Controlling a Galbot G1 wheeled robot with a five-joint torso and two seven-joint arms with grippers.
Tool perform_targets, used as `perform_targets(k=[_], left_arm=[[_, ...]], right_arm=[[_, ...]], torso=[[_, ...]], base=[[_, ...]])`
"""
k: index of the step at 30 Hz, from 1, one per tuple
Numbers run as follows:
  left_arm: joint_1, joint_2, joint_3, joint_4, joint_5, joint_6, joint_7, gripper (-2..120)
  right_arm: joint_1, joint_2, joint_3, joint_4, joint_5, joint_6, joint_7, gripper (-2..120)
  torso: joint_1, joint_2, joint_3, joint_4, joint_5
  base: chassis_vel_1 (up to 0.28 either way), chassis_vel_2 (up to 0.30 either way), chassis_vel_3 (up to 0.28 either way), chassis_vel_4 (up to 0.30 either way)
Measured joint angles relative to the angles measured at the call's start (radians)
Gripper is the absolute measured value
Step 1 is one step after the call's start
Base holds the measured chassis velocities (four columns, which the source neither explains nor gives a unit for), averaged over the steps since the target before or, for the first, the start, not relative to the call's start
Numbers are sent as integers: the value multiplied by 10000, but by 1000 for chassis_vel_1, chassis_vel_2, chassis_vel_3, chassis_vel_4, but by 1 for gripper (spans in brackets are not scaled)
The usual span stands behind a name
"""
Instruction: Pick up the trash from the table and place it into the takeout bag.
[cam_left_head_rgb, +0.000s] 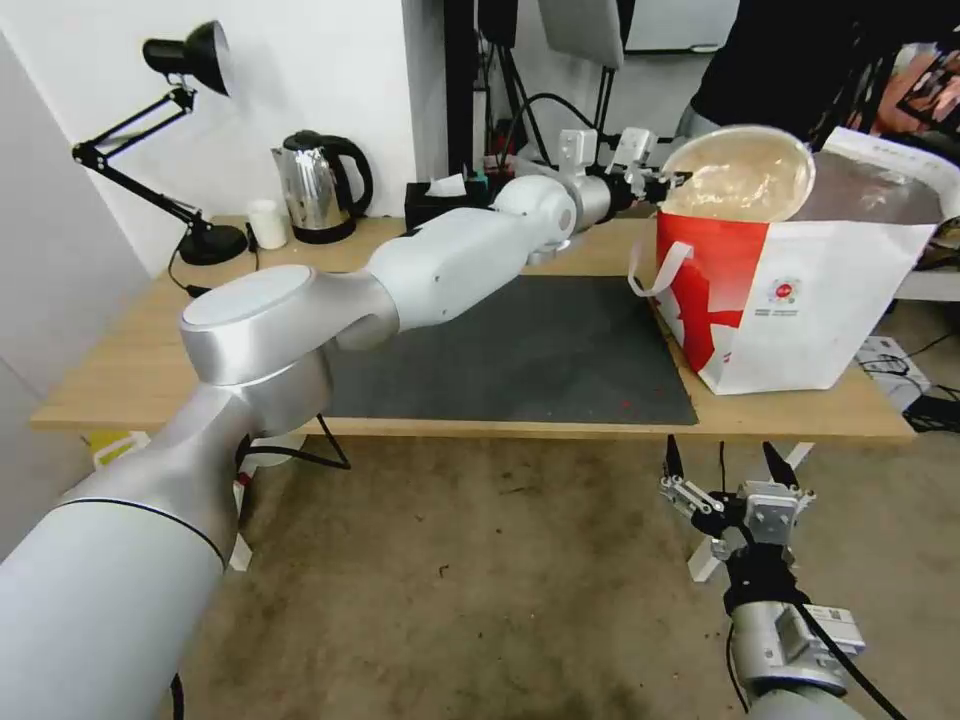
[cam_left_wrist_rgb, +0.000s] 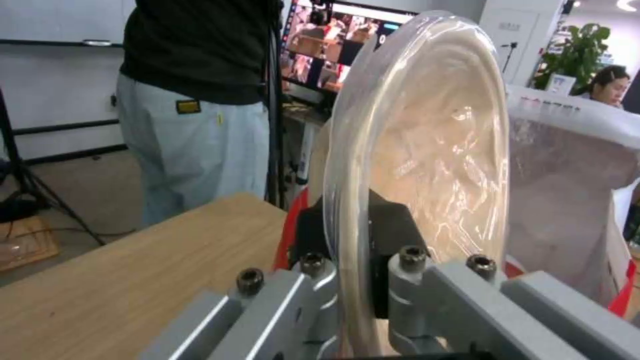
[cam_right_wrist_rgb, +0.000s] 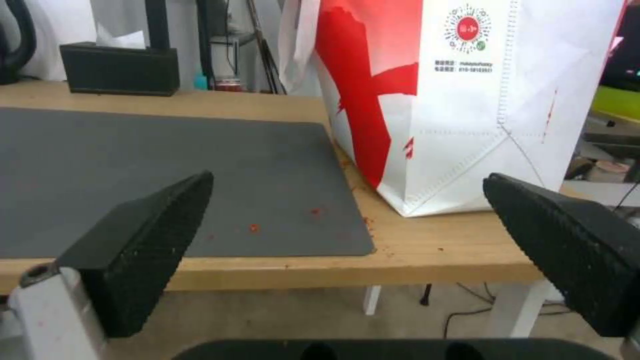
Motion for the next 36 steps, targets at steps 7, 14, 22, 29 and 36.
perform_targets(k=[7, 14, 22, 29, 36], left_arm=[[23, 5, -46, 115, 283, 88, 385, 15], [-80, 8, -84, 120, 290, 161, 522, 43], [-158, 10, -65, 87, 304, 161, 522, 71], [-250, 14, -40, 64, 304, 156, 520, 97], [-251, 14, 12, -10, 306, 124, 520, 100]], right_arm=[[0, 0, 0, 0, 0, 0, 0, 100], [0, 0, 0, 0, 0, 0, 0, 100], [0, 0, 0, 0, 0, 0, 0, 100], [0, 0, 0, 0, 0, 0, 0, 100], [0, 0, 0, 0, 0, 0, 0, 100]], torso=[[0, 0, 1, 0, 0], [0, -1, 0, 0, 0], [0, -1, 1, 0, 0], [0, -1, 0, 1, 0], [0, -1, 0, 0, 0]], base=[[0, 0, 0, 0], [0, 0, 0, 0], [0, 0, 0, 0], [0, 0, 0, 0], [0, 0, 0, 0]])
